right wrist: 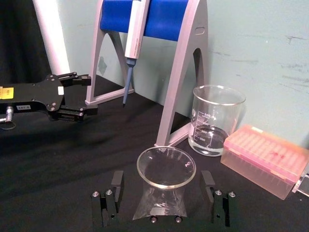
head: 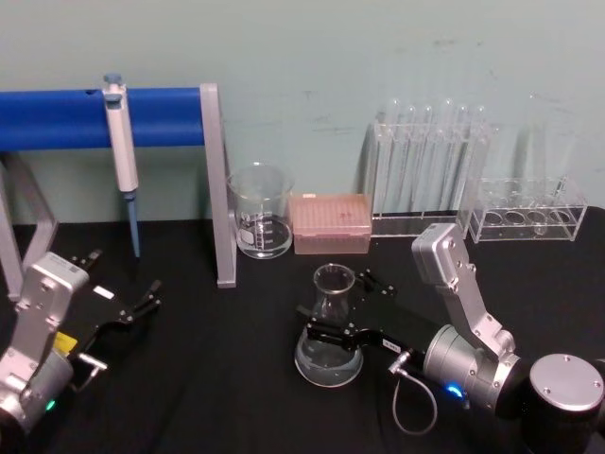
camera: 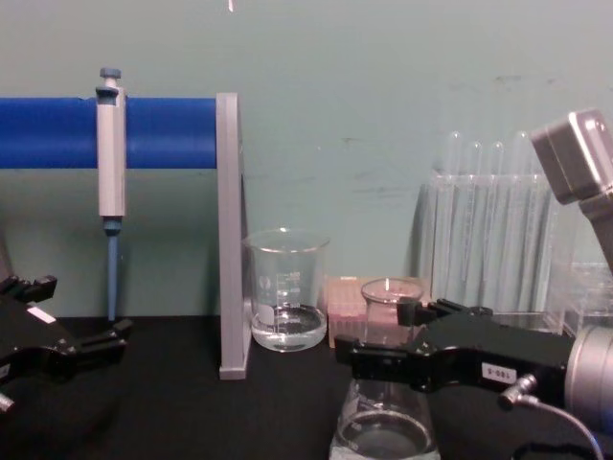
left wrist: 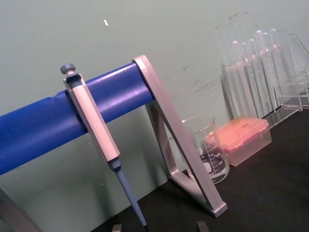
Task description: Grasp the erlenmeyer flask with one hand, shake it three times, then place it back.
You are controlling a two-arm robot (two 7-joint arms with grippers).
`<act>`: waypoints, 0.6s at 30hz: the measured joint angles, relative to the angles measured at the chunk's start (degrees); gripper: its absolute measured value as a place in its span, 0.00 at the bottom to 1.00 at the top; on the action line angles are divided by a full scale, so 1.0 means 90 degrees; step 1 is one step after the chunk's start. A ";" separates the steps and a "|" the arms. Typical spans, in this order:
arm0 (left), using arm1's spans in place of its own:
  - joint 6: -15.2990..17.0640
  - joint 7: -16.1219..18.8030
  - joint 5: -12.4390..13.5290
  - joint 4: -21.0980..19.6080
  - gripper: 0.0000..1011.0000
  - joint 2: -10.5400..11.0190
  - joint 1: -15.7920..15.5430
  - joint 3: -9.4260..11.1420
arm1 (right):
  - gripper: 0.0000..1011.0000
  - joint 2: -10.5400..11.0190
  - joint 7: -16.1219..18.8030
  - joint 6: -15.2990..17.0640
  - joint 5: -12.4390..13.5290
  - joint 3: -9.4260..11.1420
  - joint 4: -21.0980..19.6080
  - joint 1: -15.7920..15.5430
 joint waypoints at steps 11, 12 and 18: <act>0.0000 0.0000 0.0000 0.0000 0.99 0.0000 0.0000 0.0000 | 0.99 0.0122 0.0167 -0.0009 0.0107 0.0004 -0.0118 -0.0051; 0.0000 0.0000 0.0000 0.0000 0.99 0.0000 0.0000 0.0000 | 0.99 0.0140 0.0179 -0.0009 0.0116 0.0008 -0.0142 -0.0063; 0.0000 0.0000 0.0000 0.0000 0.99 0.0000 0.0000 0.0000 | 0.99 0.0303 0.0155 0.0049 0.0197 0.0086 -0.0396 -0.0230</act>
